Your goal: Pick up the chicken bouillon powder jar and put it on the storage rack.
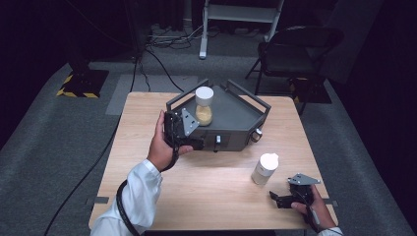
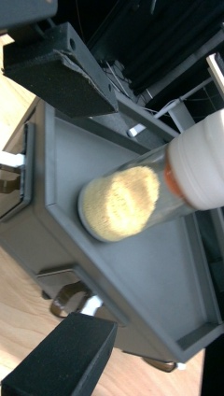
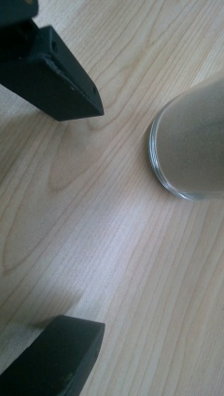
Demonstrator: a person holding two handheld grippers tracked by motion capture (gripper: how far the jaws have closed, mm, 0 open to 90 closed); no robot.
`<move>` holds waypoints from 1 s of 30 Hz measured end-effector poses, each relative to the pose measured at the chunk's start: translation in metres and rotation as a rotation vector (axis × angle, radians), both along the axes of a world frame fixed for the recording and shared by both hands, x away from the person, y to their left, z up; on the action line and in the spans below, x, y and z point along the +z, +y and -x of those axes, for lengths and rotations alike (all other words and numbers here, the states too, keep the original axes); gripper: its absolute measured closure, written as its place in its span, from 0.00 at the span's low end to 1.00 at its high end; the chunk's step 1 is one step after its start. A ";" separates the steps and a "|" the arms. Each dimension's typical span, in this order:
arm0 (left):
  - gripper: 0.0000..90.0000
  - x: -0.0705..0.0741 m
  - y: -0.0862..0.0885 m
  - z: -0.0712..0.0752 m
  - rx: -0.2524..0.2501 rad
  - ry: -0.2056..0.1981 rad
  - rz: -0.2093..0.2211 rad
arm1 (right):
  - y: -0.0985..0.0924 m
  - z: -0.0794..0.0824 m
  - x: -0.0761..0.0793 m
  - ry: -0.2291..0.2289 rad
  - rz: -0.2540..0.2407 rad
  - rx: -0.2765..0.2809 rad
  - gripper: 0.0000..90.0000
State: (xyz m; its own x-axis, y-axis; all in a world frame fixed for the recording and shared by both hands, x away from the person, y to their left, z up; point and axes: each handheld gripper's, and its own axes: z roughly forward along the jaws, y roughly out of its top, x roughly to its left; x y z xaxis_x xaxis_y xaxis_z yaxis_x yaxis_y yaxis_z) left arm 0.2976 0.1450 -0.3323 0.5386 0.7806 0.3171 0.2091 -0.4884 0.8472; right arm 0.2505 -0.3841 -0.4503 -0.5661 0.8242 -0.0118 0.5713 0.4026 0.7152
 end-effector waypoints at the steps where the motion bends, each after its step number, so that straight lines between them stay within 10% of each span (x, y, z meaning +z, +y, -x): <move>1: 0.00 -0.002 0.000 0.001 -0.002 0.002 -0.007 | 0.000 0.000 0.000 0.000 0.000 0.000 0.00; 18: 0.00 -0.034 -0.004 0.023 -0.022 -0.011 -0.106 | 0.000 0.000 0.000 0.000 0.000 -0.003 0.00; 30: 0.00 -0.063 0.010 0.034 -0.013 0.034 -0.064 | -0.001 0.000 0.000 -0.001 0.000 -0.004 0.00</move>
